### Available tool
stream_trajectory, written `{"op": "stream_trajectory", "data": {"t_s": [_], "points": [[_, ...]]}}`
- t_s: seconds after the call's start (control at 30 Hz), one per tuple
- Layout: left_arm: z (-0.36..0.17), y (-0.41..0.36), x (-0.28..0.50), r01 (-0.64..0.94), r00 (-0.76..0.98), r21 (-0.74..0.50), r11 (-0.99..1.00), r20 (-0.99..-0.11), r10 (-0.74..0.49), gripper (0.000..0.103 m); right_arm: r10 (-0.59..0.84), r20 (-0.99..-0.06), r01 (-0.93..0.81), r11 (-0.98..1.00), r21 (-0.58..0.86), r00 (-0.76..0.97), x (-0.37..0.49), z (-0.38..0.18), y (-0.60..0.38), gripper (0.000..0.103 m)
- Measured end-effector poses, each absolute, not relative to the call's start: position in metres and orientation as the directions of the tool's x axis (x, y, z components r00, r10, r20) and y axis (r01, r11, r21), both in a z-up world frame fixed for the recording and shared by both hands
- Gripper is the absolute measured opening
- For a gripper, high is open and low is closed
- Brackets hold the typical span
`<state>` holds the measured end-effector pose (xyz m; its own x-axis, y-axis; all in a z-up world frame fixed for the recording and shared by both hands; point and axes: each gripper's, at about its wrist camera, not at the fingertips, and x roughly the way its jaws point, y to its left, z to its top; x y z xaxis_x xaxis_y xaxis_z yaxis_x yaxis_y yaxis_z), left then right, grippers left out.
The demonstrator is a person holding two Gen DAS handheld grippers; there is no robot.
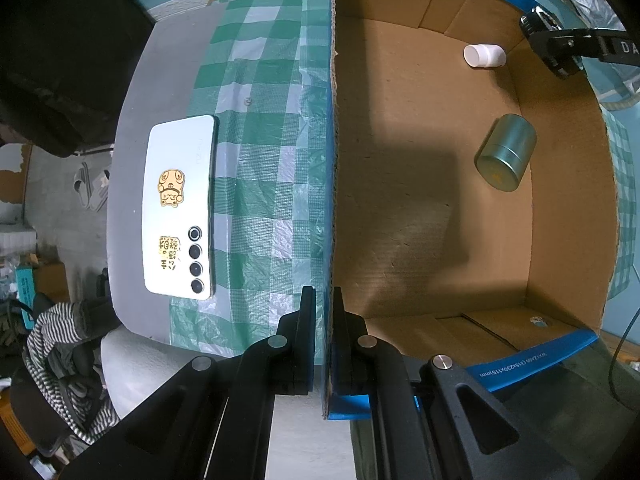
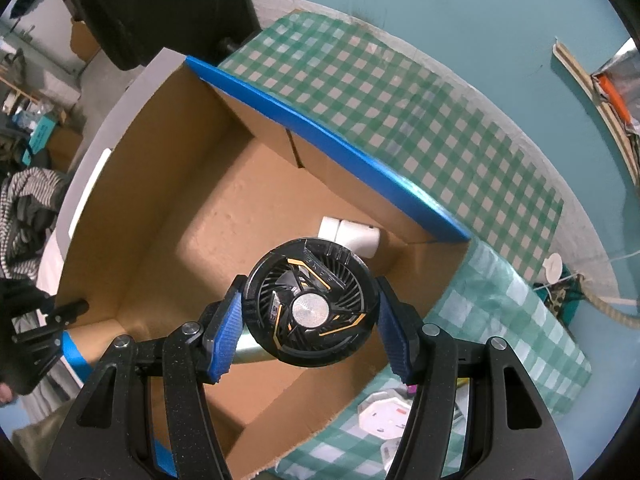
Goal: Organize rigid objects
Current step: 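Lower the black fan into the box and open the right tool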
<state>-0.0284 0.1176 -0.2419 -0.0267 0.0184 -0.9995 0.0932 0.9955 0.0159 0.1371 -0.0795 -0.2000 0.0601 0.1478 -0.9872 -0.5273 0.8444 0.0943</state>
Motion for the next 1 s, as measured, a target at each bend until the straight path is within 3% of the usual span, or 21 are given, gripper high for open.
{"op": "stream_trajectory", "data": {"t_s": [1.0], "points": [[-0.241, 0.115, -0.028, 0.109, -0.028, 0.017, 0.994, -0.999, 0.021, 0.005, 0.148, -0.984, -0.488, 0.869, 0.082, 0.097, 0.136, -0.191, -0.086, 0.065]]}}
